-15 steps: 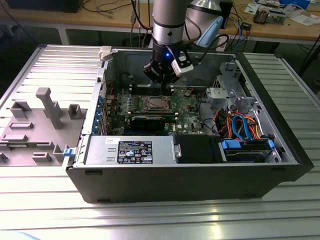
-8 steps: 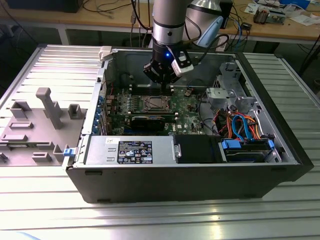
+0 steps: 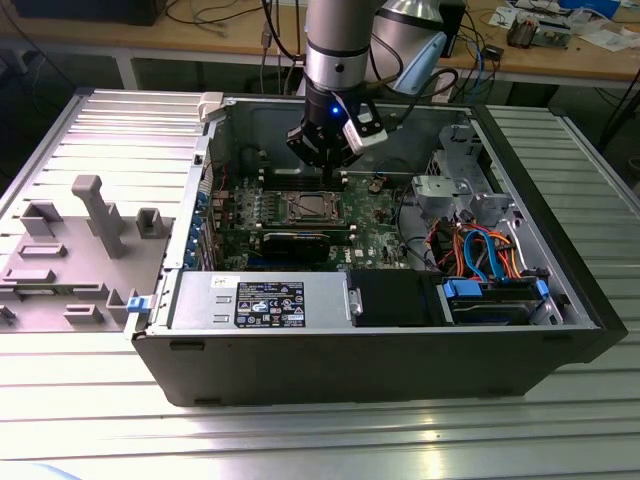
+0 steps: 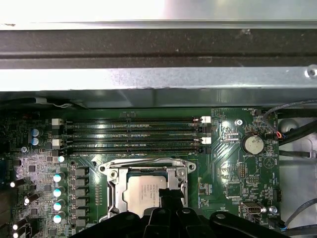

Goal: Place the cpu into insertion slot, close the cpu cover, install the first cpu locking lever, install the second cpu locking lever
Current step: 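Install the second cpu locking lever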

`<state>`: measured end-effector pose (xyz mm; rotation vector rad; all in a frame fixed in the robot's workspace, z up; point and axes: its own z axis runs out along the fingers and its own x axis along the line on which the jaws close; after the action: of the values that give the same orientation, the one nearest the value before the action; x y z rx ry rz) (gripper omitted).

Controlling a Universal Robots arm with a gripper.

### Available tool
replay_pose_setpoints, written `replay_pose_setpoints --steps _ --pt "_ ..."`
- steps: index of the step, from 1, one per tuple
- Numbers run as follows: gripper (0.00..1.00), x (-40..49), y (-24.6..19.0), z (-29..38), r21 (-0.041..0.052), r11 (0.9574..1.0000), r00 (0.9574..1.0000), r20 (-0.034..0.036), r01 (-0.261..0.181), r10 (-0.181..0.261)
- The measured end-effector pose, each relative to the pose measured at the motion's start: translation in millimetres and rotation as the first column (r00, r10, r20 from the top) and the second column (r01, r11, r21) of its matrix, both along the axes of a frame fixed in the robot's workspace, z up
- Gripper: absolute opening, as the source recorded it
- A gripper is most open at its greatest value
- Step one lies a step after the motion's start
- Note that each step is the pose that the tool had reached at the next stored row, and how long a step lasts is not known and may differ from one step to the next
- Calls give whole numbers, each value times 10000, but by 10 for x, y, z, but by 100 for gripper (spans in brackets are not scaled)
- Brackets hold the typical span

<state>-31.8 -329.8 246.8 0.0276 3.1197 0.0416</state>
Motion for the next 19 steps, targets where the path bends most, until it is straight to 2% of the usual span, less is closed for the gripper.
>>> replay_pose_setpoints --steps 11,19 --pt "11 0 -42 -1 2 10000 10000 1 1 -1" --pt "11 0 -45 18 0 10000 10000 0 0 0"
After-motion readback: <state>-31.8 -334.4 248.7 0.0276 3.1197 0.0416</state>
